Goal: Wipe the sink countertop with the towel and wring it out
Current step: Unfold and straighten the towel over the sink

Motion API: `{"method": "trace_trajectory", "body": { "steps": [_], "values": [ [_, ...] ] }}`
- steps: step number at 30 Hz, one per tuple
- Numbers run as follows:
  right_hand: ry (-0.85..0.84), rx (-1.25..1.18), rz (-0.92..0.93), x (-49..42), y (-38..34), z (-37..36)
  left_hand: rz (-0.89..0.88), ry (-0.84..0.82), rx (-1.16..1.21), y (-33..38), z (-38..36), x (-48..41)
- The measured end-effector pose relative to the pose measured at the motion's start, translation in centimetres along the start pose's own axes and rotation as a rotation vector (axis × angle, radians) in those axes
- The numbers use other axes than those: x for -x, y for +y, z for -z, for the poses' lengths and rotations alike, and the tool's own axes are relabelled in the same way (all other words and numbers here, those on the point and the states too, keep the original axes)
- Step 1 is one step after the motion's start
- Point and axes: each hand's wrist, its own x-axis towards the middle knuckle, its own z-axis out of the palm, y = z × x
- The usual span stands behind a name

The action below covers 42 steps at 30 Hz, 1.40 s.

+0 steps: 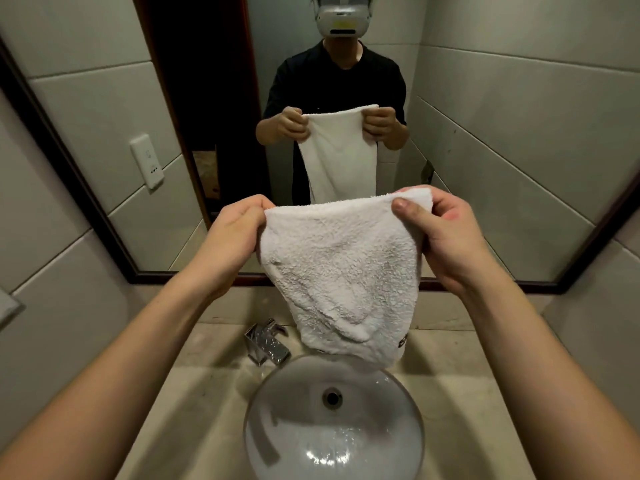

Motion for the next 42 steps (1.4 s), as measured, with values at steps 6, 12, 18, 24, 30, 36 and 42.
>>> {"method": "trace_trajectory", "body": {
  "steps": [6, 12, 18, 24, 30, 36, 42],
  "values": [
    [0.078, 0.043, 0.044, 0.0, -0.5, -0.1, -0.117, -0.03, -0.051, -0.3, -2.1, 0.8],
    [0.093, 0.084, 0.026, 0.7, -0.8, 1.0, -0.135, -0.285, -0.092, -0.6, 0.3, 0.5],
    [0.031, 0.161, 0.058, 1.6, -1.3, 1.6, -0.133, -0.182, 0.096, -0.5, 1.2, 0.6],
    [-0.062, 0.267, 0.036, 1.8, -2.1, 1.5, -0.127, -0.191, 0.306, 0.3, 1.7, 0.3],
    [-0.022, -0.004, -0.009, 1.5, -2.6, -0.2, 0.285, -0.429, 0.649, -4.5, -0.4, 2.8],
    [0.066, -0.02, -0.102, 1.5, -2.1, 0.8, 0.43, -0.387, 0.773, -6.8, -4.4, 6.6],
    [0.074, -0.021, -0.158, 2.2, -2.6, 2.4, 0.494, -0.41, 1.077, -8.0, -5.8, 8.3]
  ]
}}
